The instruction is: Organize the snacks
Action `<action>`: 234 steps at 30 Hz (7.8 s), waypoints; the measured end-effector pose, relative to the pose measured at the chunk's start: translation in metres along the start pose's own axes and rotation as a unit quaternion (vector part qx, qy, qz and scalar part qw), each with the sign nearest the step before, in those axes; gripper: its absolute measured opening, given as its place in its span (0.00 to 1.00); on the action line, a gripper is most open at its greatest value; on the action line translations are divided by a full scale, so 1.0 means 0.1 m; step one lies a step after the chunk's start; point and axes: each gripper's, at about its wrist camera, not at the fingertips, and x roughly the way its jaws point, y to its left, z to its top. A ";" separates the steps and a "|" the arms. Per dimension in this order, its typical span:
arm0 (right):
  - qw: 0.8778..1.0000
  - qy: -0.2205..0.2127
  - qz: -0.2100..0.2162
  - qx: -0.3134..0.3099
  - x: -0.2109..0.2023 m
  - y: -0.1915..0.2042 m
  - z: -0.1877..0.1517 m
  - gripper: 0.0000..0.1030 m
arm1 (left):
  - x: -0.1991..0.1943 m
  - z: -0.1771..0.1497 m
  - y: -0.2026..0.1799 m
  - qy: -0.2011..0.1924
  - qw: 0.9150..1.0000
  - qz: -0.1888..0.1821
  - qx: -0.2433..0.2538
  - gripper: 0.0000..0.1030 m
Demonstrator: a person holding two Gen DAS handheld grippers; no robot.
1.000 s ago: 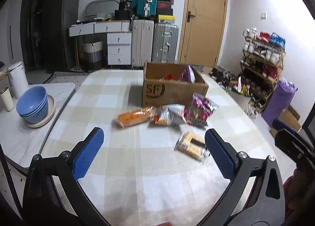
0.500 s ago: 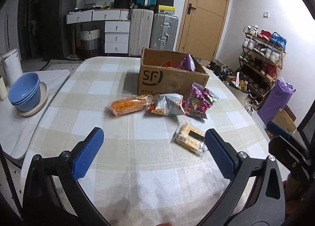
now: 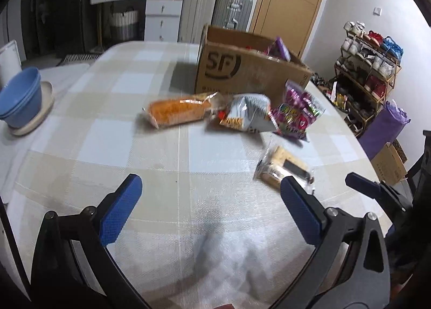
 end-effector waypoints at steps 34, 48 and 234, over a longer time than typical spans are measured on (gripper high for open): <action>0.995 0.082 0.015 -0.060 0.60 -0.06 0.23 0.57 | 1.46 1.10 0.37 0.107 0.985 -0.002 0.136 0.98; 0.998 0.054 0.035 -0.017 0.36 -0.12 0.13 0.57 | 1.47 0.98 0.32 0.128 0.978 -0.024 0.162 0.37; 0.993 -0.115 0.037 0.007 -0.59 -0.33 2.30 0.76 | 0.04 2.20 -0.70 -0.018 0.995 -0.046 0.089 0.59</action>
